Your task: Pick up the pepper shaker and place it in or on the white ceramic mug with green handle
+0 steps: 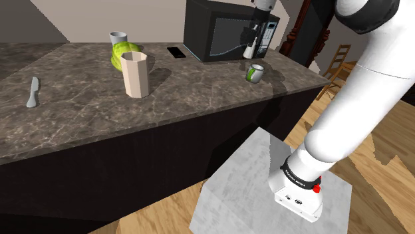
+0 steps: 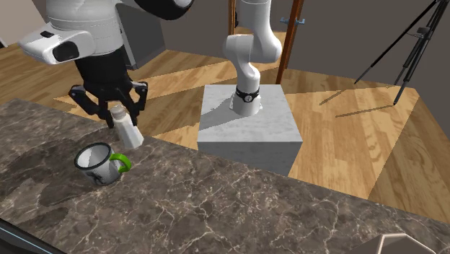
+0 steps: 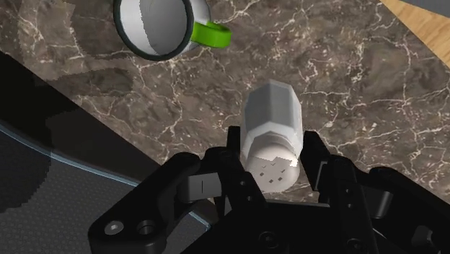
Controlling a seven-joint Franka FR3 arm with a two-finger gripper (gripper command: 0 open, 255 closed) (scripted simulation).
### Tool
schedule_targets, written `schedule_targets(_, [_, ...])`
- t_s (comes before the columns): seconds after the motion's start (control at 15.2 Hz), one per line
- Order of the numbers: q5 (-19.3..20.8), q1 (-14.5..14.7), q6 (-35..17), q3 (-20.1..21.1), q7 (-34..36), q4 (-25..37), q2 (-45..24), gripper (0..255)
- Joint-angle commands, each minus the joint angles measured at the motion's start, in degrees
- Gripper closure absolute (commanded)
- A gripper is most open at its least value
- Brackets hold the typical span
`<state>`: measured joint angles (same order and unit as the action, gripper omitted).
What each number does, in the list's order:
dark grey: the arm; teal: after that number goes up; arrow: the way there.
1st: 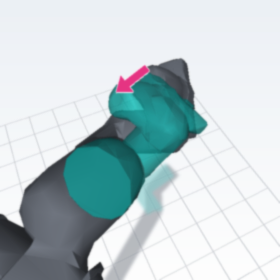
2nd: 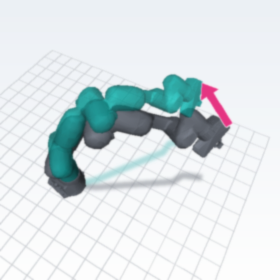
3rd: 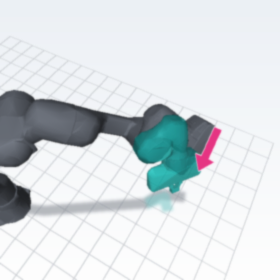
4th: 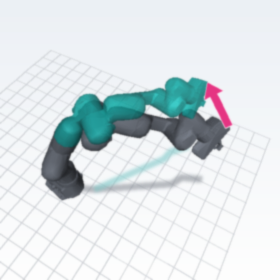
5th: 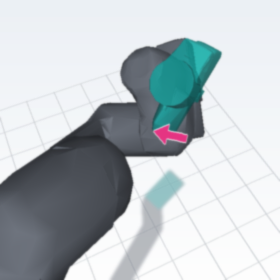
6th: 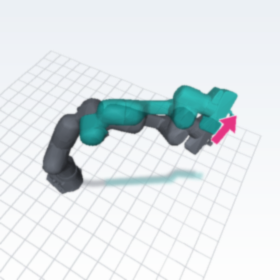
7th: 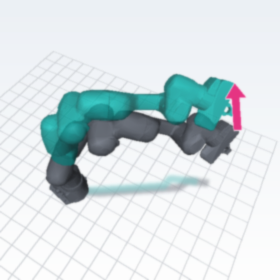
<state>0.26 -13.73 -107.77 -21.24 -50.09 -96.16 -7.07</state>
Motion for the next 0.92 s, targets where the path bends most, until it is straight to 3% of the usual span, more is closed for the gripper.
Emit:
schedule_targets(0.0, [-1.29, -1.85, 1.03, -1.14, -3.25, 3.23, -2.26, 255])
schedule_targets(0.59, [-8.30, -11.83, 7.22, -3.80, -14.96, 21.96, -15.70, 255])
schedule_targets(0.86, [-8.15, -11.41, 3.91, -3.69, -14.95, 18.23, -15.27, 255])
